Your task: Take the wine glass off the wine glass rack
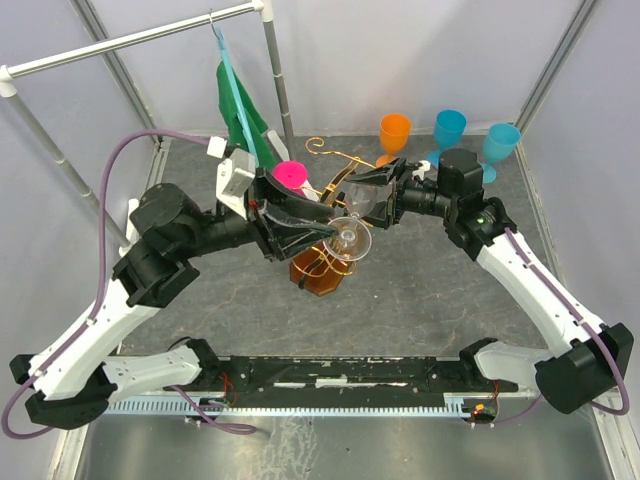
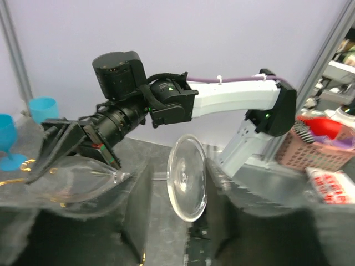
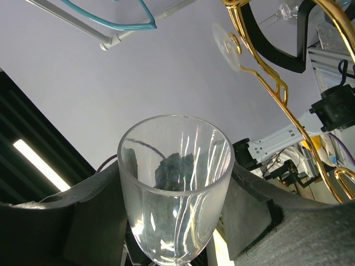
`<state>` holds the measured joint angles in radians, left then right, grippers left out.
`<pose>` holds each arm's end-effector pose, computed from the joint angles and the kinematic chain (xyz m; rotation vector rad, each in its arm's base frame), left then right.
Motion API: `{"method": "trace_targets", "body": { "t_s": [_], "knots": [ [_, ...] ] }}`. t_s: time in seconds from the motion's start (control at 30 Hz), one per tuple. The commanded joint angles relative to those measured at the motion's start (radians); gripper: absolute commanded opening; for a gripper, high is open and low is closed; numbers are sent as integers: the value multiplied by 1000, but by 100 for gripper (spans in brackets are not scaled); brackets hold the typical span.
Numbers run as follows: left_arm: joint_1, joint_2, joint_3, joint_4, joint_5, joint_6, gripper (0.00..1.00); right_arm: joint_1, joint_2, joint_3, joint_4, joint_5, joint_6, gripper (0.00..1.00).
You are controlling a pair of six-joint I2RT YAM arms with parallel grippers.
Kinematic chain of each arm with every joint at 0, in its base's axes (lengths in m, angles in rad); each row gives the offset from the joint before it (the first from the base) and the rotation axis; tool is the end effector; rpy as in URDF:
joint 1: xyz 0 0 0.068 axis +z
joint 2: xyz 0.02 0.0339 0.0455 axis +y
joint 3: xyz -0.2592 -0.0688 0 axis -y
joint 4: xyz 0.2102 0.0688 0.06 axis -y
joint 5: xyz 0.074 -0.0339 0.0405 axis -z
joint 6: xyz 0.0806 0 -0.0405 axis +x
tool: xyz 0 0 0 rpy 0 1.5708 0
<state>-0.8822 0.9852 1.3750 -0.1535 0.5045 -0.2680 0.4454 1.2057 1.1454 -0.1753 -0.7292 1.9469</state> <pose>0.0900 -0.1706 0.4987 0.8696 1.2096 -1.2838 0.2217 0.1653 0.3715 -1.0334 -2.0937 -1.9526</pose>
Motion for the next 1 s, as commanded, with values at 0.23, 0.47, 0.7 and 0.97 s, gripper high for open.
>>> {"method": "trace_targets", "body": {
  "t_s": [0.23, 0.47, 0.7, 0.97],
  "knots": [
    [2, -132, 4, 29, -76, 51, 79, -45, 27, 86, 0, -2, -106, 59],
    [2, -185, 6, -31, -130, 59, 80, -297, 23, 246, -193, -38, -366, 59],
    [2, -226, 0, -77, -168, 61, 80, -561, 6, 447, -460, 110, -840, 59],
    [2, -251, -6, -110, -198, 62, 80, -648, -32, 443, -517, 502, -1215, 55]
  ]
}}
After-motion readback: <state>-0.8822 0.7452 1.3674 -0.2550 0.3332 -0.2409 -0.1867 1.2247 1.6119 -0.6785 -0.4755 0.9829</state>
